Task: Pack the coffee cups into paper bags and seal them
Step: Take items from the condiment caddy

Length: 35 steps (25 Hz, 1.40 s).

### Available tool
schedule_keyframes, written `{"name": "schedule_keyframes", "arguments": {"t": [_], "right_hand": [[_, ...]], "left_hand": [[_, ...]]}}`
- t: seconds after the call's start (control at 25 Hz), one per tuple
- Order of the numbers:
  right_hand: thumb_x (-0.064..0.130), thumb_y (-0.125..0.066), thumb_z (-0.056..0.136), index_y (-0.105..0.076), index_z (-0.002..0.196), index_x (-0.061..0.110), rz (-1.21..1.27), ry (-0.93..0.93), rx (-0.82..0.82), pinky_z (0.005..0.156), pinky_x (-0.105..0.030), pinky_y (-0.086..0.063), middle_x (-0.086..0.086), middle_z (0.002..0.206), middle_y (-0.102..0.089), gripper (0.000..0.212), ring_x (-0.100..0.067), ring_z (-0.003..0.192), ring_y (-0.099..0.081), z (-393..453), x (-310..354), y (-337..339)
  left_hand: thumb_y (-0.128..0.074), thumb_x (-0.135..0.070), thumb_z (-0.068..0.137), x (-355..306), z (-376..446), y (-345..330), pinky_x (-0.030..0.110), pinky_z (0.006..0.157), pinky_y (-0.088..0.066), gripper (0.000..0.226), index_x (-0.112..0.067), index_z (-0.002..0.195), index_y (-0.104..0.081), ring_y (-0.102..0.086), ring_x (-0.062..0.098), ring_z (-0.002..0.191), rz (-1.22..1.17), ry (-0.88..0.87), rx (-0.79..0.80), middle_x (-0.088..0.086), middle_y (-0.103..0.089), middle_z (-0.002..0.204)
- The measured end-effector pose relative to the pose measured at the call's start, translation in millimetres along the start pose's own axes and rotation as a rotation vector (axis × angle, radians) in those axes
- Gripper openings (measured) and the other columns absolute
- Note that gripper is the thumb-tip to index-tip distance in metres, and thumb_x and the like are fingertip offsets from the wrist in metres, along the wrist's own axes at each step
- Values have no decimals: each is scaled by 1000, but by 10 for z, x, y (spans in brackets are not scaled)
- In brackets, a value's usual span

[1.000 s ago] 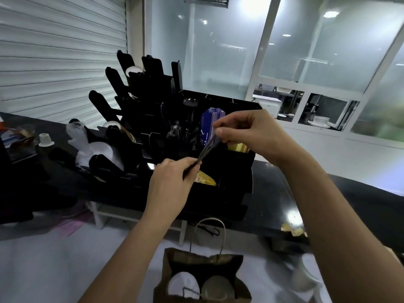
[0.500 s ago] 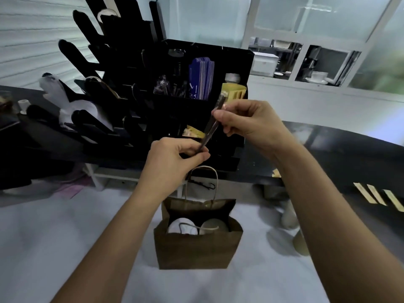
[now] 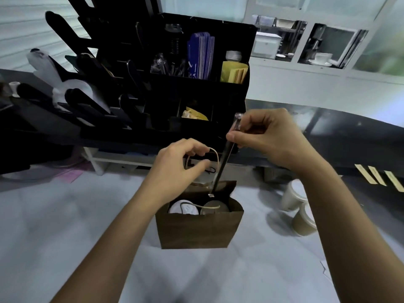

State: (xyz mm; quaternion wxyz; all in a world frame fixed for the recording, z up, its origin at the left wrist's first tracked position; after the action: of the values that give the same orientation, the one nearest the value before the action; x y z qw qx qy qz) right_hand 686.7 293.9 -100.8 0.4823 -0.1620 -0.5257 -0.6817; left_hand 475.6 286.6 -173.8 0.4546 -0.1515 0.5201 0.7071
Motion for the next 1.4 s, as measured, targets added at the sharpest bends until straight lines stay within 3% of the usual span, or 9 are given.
{"name": "schedule_keyframes", "arguments": {"t": [0.12, 0.2, 0.32, 0.44, 0.52, 0.68, 0.8, 0.96, 1.4], "right_hand": [[35, -82, 84, -75, 82, 20, -12, -50, 1, 77, -55, -59, -4, 82, -75, 17, -27, 79, -73, -137, -160, -105], [34, -82, 84, -76, 84, 23, -1, -61, 4, 77, -51, -61, -2, 85, -76, 12, -22, 81, -74, -222, -250, -215], [31, -82, 86, -77, 85, 29, 1, -76, -12, 77, -47, -60, 1, 86, -76, 5, -20, 81, -73, -330, -384, -406], [29, -80, 87, -78, 88, 28, -38, -109, 6, 74, -41, -61, 6, 84, -75, 3, -15, 79, -72, -413, -495, -583], [26, -80, 88, -79, 89, 26, -116, -101, 29, 74, -34, -61, 12, 81, -75, 1, -7, 79, -72, -463, -534, -689], [30, -73, 92, -79, 98, 24, -436, -83, 128, 78, -37, -59, 9, 87, -76, 10, -8, 83, -70, -485, -604, -922], [32, -65, 96, -75, 109, 25, -675, -91, 260, 82, -40, -57, 3, 98, -75, 17, -19, 93, -69, -444, -671, -1121], [29, -62, 97, -71, 112, 21, -793, -123, 334, 80, -42, -56, -1, 106, -67, 19, -25, 95, -65, -392, -727, -1352], [26, -44, 107, -65, 124, 19, -764, -190, 355, 79, -37, -55, -6, 107, -70, 28, -24, 90, -66, -362, -730, -1562]], "left_hand": [[-69, -30, 93, 173, -140, 20, 10, 85, -43, 7, -32, 99, -72, -59, -5, 99, 55, 46, -36, -21, -66, 95], [-69, -31, 92, 292, -250, -15, 27, 90, -44, 3, -34, 92, -70, -57, -1, 95, 164, 88, -17, -22, -66, 91], [-71, -35, 89, 463, -403, -75, 31, 97, -29, 11, -40, 88, -62, -47, 1, 99, 327, 152, 30, -22, -61, 94], [-75, -38, 86, 590, -484, -123, 34, 108, -20, 10, -37, 92, -67, -49, 10, 126, 415, 184, 54, -17, -67, 112], [-75, -43, 84, 662, -522, -180, 38, 115, -12, 19, -36, 100, -70, -39, 15, 141, 458, 199, 98, -13, -64, 127], [-70, -60, 81, 772, -580, -265, 44, 120, -4, 43, -42, 120, -63, -19, 17, 150, 480, 245, 226, -14, -46, 150], [-73, -63, 76, 826, -607, -309, 47, 119, -14, 63, -44, 133, -53, -17, 18, 150, 429, 272, 302, -15, -32, 158], [-78, -58, 72, 829, -653, -335, 48, 118, -30, 83, -44, 144, -40, -23, 18, 146, 293, 312, 313, -15, -20, 161], [-82, -51, 72, 880, -698, -324, 49, 115, -36, 106, -41, 156, -17, -26, 18, 145, 197, 315, 263, -14, -20, 161]]}}
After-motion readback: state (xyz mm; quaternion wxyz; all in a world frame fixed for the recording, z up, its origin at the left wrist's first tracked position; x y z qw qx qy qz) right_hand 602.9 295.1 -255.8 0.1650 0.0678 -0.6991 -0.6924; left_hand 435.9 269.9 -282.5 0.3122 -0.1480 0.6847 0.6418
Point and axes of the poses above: each hand's wrist, its own z-axis towards the middle knuckle, its own y-axis out of the back of the hand, x = y × z, the point moved 5 cm from there along z, towards the middle knuckle
